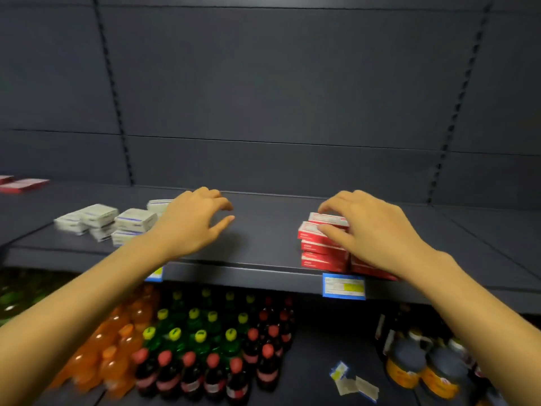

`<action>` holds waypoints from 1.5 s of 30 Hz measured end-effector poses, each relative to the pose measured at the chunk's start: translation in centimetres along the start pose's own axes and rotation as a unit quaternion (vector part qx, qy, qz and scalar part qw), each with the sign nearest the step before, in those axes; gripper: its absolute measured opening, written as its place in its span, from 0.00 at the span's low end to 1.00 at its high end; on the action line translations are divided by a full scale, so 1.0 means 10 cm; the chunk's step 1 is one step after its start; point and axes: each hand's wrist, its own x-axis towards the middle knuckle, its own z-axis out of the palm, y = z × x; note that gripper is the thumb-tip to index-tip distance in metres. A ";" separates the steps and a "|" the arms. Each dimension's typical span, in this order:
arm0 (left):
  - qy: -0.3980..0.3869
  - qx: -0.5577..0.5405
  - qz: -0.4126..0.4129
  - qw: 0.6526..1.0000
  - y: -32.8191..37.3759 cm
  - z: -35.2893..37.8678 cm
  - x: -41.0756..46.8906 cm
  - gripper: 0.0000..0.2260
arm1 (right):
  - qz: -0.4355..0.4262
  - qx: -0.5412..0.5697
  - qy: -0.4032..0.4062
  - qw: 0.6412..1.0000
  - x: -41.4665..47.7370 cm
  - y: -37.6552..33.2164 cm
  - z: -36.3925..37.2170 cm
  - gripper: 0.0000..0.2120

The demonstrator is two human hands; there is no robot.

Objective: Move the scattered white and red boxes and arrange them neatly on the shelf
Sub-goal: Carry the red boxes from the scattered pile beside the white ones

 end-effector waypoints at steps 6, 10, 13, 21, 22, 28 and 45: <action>-0.005 0.067 -0.128 0.990 -0.55 -0.36 -0.71 0.16 | -0.115 0.079 -0.001 0.990 0.63 -0.83 0.24 0.16; -0.005 0.097 -0.200 0.975 -0.93 -0.63 -1.26 0.16 | -0.185 0.127 -0.013 0.975 0.96 -1.52 0.38 0.15; -0.012 0.121 -0.247 0.961 -1.24 -0.80 -1.62 0.16 | -0.224 0.139 -0.030 0.964 1.16 -2.03 0.47 0.16; -0.045 0.170 -0.288 0.941 -2.23 -1.08 -2.26 0.17 | -0.253 0.166 -0.036 0.953 1.69 -3.34 0.75 0.16; -0.051 0.174 -0.286 0.941 -2.39 -1.09 -2.32 0.17 | -0.251 0.171 -0.041 0.952 1.77 -3.51 0.79 0.17; -0.047 0.156 -0.283 0.945 -3.25 -1.10 -2.59 0.17 | -0.236 0.161 -0.055 0.957 2.26 -4.37 1.06 0.18; -0.090 0.093 -0.266 0.955 -5.37 -0.62 -2.71 0.18 | -0.149 0.112 -0.132 0.973 3.69 -5.67 1.96 0.17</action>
